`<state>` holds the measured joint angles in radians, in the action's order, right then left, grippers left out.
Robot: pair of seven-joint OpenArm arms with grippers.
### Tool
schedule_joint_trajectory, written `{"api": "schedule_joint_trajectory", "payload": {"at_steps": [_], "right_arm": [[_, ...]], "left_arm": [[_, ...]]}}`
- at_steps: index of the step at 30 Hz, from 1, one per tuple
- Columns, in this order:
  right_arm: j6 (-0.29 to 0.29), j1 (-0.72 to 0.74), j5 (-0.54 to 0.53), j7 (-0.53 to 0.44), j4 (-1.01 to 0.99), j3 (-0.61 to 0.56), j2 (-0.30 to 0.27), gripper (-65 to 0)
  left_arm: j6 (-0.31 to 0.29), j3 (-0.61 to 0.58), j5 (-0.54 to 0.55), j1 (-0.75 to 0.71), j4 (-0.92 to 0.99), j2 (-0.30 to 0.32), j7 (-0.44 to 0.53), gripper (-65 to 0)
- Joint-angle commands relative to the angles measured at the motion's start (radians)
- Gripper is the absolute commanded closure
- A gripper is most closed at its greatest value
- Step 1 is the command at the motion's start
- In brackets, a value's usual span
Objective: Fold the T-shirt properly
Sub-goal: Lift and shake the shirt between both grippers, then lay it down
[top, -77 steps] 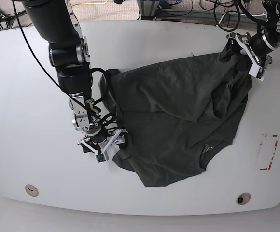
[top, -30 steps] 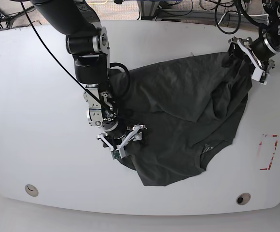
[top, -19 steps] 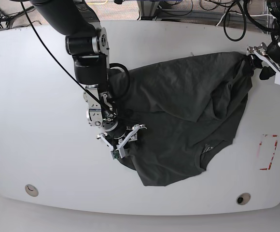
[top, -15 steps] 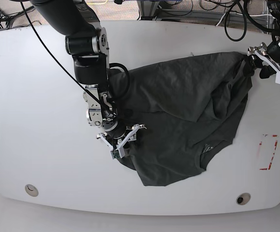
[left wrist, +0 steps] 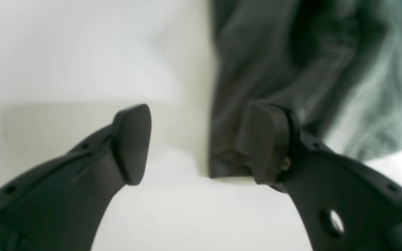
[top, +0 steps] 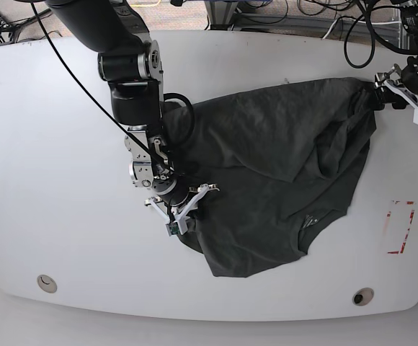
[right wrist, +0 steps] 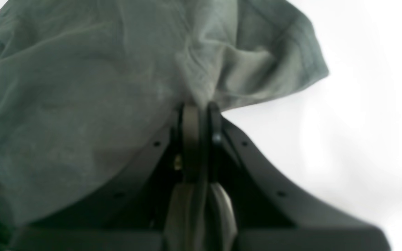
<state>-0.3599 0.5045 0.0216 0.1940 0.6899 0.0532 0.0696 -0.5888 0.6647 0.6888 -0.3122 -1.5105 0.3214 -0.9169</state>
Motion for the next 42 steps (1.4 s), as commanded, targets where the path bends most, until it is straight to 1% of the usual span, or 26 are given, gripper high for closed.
{"api": "schedule_joint_trajectory", "payload": {"at_steps": [1, 4, 6, 11, 13, 15, 18, 19, 22, 25, 27, 29, 33, 38, 40, 42], "right_arm": [[-0.003, 0.027, -0.004, -0.011, 0.012, 0.000, 0.002, -2.2], [-0.003, 0.027, -0.004, -0.011, 0.012, 0.000, 0.002, -2.2], [-0.003, 0.026, -0.004, -0.011, 0.012, 0.000, 0.002, -2.2], [-0.003, 0.026, -0.004, -0.011, 0.014, 0.000, 0.002, -2.2], [-0.003, 0.026, -0.004, -0.011, 0.015, 0.000, 0.002, -2.2], [-0.003, 0.024, -0.004, -0.008, 0.018, 0.000, 0.003, -2.1], [-0.004, 0.016, -0.004, 0.003, 0.061, 0.000, 0.003, -2.1], [-0.004, 0.004, -0.004, 0.020, 0.089, 0.000, 0.003, -2.1], [-0.004, -0.028, -0.004, 0.066, 0.176, 0.000, 0.005, -2.1], [-0.004, -0.054, -0.004, 0.106, 0.276, 0.000, 0.005, -1.9], [-0.004, -0.071, -0.004, 0.140, 0.343, 0.000, 0.005, -1.7], [-0.004, -0.079, -0.004, 0.173, 0.402, 0.000, 0.003, 0.0], [-0.004, -0.083, -0.004, 0.226, 0.503, 0.000, -0.001, 0.0], [-0.004, -0.083, -0.004, 0.275, 0.615, 0.000, -0.034, 0.0], [-0.004, -0.080, -0.004, 0.295, 0.656, 0.000, -0.043, 0.0], [-0.004, -0.068, -0.004, 0.313, 0.695, 0.000, -0.047, 0.0]], "left_arm": [[-0.049, -0.016, 0.009, 0.021, 0.009, 0.017, 0.023, -40.4], [-0.092, -0.058, -0.013, 0.038, 0.032, 0.015, 0.023, -40.3], [-0.107, -0.081, -0.025, 0.049, 0.046, 0.015, 0.023, -40.3], [-0.109, -0.119, -0.036, 0.061, 0.080, 0.014, 0.023, -39.7], [-0.109, -0.132, -0.036, 0.064, 0.086, 0.014, 0.023, -37.1], [-0.109, -0.142, -0.037, 0.066, 0.086, 0.014, 0.023, -31.0], [-0.109, -0.147, -0.037, 0.066, 0.084, 0.014, 0.023, -19.0], [-0.109, -0.147, -0.037, 0.066, 0.084, 0.014, 0.023, -12.6], [-0.109, -0.148, -0.039, 0.066, 0.083, 0.018, 0.023, -0.7], [-0.109, -0.155, -0.039, 0.068, 0.078, 0.023, 0.023, 0.0], [-0.109, -0.158, -0.039, 0.068, 0.064, 0.041, 0.023, 0.0], [-0.109, -0.173, -0.039, 0.071, 0.032, 0.057, 0.023, 0.0], [-0.109, -0.202, -0.039, 0.104, -0.068, 0.071, 0.022, 0.0], [-0.107, -0.210, -0.040, 0.176, -0.177, 0.071, 0.012, 0.0], [-0.093, -0.210, -0.040, 0.235, -0.197, 0.071, -0.031, 0.0], [-0.075, -0.210, -0.040, 0.316, -0.212, 0.071, -0.100, 0.0]]}}
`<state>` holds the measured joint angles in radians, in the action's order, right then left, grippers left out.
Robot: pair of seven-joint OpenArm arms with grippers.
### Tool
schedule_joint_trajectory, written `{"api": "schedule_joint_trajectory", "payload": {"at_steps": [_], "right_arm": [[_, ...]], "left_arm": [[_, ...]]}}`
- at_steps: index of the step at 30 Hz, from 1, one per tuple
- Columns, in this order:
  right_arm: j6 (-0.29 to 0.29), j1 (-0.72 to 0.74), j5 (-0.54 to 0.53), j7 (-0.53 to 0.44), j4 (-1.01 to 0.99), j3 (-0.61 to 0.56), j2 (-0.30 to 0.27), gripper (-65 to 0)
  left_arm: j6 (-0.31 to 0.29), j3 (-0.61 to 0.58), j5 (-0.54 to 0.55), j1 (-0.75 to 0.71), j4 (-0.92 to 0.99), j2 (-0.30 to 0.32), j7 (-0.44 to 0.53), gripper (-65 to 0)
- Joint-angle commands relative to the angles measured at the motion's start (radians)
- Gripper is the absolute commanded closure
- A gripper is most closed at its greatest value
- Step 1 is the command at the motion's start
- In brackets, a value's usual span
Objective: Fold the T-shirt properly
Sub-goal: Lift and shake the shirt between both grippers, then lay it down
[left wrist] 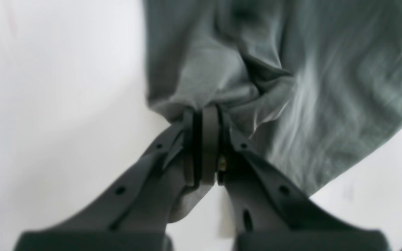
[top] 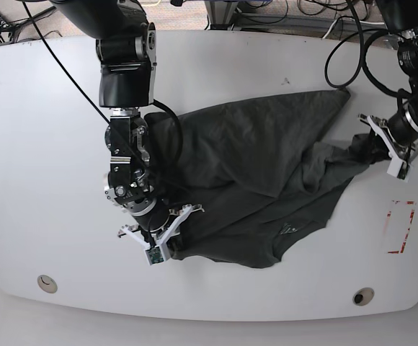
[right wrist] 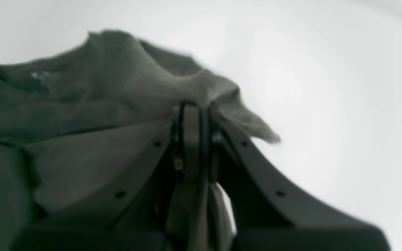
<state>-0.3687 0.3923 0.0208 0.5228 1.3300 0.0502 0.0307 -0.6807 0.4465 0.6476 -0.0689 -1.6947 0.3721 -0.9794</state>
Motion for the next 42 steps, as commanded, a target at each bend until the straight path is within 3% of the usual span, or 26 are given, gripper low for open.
{"api": "schedule_joint_trajectory", "payload": {"at_steps": [1, 5, 12, 35, 42], "right_arm": [[0.001, 0.052, -0.005, -0.008, 0.072, 0.003, -0.018, 0.0], [-0.003, 0.075, -0.011, 0.026, 0.131, 0.001, -0.056, 0.0], [-0.005, 0.155, -0.014, 0.023, 0.148, -0.023, -0.125, 0.0], [-0.005, 0.636, -0.241, 0.044, -0.016, -0.102, -0.392, 0.0], [-0.005, 0.702, -0.307, 0.073, -0.024, -0.118, -0.444, 0.0]], "left_arm": [[0.022, 0.008, 0.001, 0.103, -0.032, 0.020, -0.066, 0.0], [0.036, 0.011, 0.001, 0.255, -0.069, 0.020, -0.177, 0.0], [0.036, 0.008, 0.001, 0.473, -0.104, 0.020, -0.238, 0.0], [0.037, -0.136, 0.001, 1.210, 0.150, 0.117, -0.238, 0.0], [0.037, -0.145, 0.001, 1.306, 0.206, 0.127, -0.238, 0.0]]}}
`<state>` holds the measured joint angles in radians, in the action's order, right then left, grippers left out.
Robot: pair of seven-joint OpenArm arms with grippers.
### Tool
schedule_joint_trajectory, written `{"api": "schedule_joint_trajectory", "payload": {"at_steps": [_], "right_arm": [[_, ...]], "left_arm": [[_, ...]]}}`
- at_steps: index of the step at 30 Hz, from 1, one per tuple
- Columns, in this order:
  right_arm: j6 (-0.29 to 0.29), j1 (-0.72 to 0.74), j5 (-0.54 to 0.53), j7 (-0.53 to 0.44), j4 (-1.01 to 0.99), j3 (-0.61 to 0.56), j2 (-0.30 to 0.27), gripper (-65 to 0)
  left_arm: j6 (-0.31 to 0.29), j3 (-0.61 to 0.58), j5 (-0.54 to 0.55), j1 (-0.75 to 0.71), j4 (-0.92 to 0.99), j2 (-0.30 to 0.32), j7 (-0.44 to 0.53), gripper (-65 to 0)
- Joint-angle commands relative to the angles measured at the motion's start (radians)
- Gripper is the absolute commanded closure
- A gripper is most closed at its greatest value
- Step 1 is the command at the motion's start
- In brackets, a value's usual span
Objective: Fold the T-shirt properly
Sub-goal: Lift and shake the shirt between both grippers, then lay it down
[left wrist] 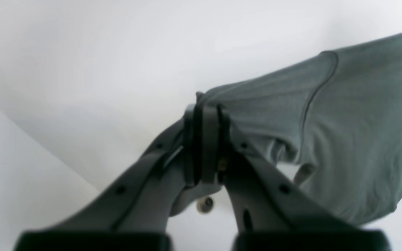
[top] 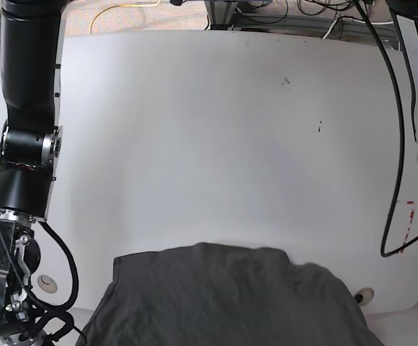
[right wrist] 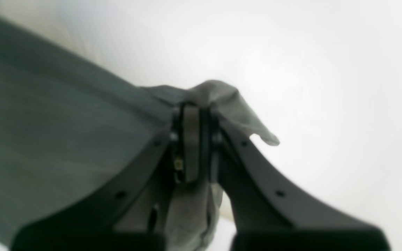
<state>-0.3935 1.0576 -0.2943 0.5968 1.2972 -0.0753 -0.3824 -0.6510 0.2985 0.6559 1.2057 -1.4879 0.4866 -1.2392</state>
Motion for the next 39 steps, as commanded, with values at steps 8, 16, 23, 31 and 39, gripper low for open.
{"api": "schedule_joint_trajectory", "payload": {"at_steps": [8, 16, 23, 31, 39], "right_arm": [[0.020, -0.055, -0.009, 0.005, 0.057, 0.010, -0.049, 0.0], [0.020, -0.317, -0.009, 0.045, 0.187, 0.095, -0.039, 0.0], [0.020, -0.593, -0.007, 0.047, 0.269, 0.219, 0.049, 0.0], [0.020, -0.885, -0.007, 0.024, 0.350, 0.282, 0.121, 0.0], [0.020, -1.083, -0.007, -0.001, 0.378, 0.283, 0.165, 0.0]], "left_arm": [[0.000, 0.006, -0.002, -0.063, -0.015, 0.014, 0.011, 0.0], [-0.002, 0.014, -0.003, -0.355, -0.194, 0.014, -0.009, 0.0], [-0.005, 0.136, 0.000, -0.714, -0.340, 0.005, -0.007, 0.0], [-0.047, 0.224, 0.000, -1.071, -0.417, 0.002, -0.001, 0.0], [-0.047, 0.295, -0.005, -1.314, -0.418, -0.022, 0.029, 0.0]]}}
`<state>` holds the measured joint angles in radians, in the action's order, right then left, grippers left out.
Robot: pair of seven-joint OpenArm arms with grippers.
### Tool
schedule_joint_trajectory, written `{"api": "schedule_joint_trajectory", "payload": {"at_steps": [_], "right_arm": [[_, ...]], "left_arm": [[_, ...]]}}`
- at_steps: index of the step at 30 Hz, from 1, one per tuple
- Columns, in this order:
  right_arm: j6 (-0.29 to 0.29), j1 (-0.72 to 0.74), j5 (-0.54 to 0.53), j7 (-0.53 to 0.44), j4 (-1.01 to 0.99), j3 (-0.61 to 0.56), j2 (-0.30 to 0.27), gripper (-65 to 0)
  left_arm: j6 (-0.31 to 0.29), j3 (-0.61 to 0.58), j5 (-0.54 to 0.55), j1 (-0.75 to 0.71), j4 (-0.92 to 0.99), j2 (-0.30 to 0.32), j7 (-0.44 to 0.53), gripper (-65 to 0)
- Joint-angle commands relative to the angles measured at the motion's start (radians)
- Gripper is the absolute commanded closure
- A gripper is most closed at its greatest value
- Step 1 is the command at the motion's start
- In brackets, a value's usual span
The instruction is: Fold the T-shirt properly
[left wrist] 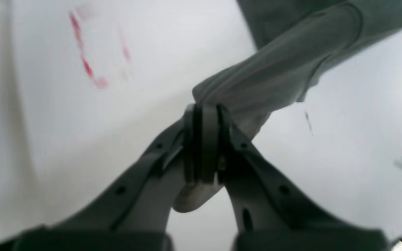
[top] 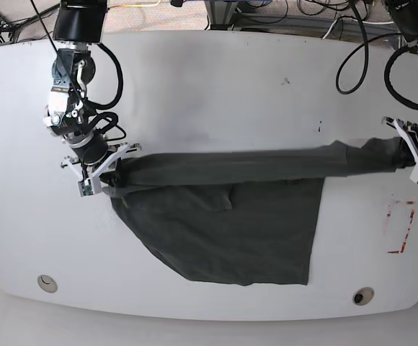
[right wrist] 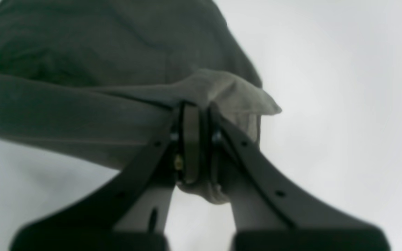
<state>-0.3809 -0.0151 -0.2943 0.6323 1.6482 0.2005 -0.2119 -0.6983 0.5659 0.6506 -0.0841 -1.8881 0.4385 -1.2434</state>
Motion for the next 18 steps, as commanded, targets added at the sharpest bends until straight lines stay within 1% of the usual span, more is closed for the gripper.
{"api": "schedule_joint_trajectory", "payload": {"at_steps": [1, 9, 12, 18], "right_arm": [[0.007, -0.026, -0.007, -0.036, 0.027, 0.007, -0.002, 0.0], [0.007, -0.161, -0.016, -0.036, 0.042, 0.004, 0.004, 0.0], [0.007, -0.199, -0.012, -0.036, 0.057, 0.003, 0.032, 0.0], [0.007, -0.259, -0.009, -0.036, 0.099, 0.000, 0.064, 0.0]], "left_arm": [[0.000, 0.035, 0.001, -0.046, -0.018, 0.026, 0.037, 0.0], [0.000, 0.099, -0.001, -0.199, -0.018, 0.026, 0.038, 0.0], [0.000, 0.116, -0.001, -0.236, -0.018, 0.026, 0.038, 0.0], [0.000, 0.125, -0.001, -0.282, -0.018, 0.027, 0.038, 0.0]]}}
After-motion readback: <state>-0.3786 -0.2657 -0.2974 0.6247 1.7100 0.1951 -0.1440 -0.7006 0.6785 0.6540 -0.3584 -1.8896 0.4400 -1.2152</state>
